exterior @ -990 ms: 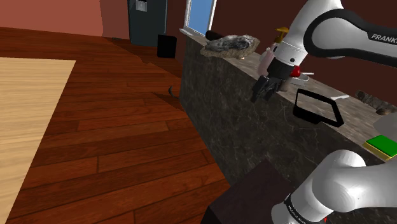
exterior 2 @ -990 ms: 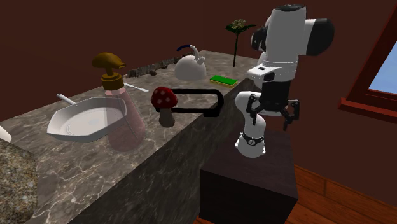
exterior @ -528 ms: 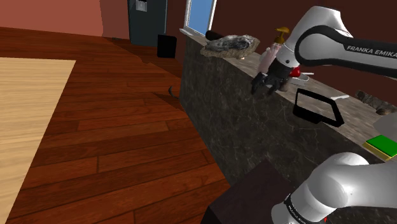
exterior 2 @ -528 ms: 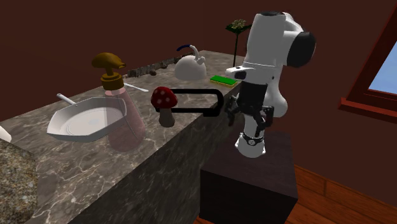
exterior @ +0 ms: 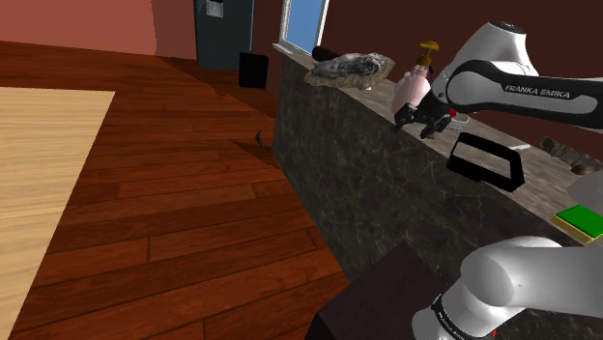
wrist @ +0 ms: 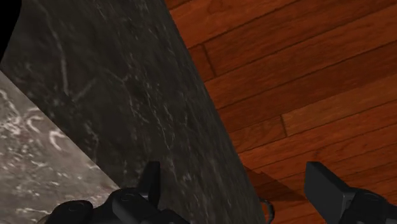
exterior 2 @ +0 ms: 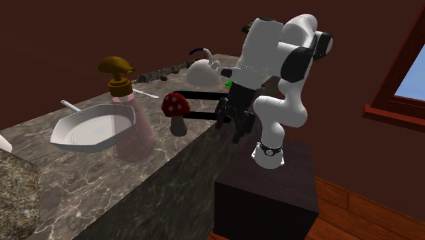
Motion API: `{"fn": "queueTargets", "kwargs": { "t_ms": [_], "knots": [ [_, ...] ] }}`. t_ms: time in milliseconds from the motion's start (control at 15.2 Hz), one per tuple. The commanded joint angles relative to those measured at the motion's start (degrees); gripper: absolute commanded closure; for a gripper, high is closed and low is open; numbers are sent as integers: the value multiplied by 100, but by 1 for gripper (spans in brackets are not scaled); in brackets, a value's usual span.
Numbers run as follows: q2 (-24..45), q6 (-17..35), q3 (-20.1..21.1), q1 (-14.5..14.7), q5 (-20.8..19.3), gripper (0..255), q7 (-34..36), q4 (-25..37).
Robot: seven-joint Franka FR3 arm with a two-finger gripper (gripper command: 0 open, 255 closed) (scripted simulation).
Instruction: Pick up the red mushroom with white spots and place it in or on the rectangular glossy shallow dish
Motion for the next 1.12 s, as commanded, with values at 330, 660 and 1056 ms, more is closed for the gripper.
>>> {"fn": "queueTargets", "kwargs": {
  "t_ms": [330, 660, 1056],
  "knots": [
    [60, 1038, -24, -1045, -564, 0, 997, -212],
    [126, 1570, -21, -1587, -836, 0, 1498, -344],
    [580, 2150, -64, -1678, -943, 0, 1560, -461]
  ]
}}
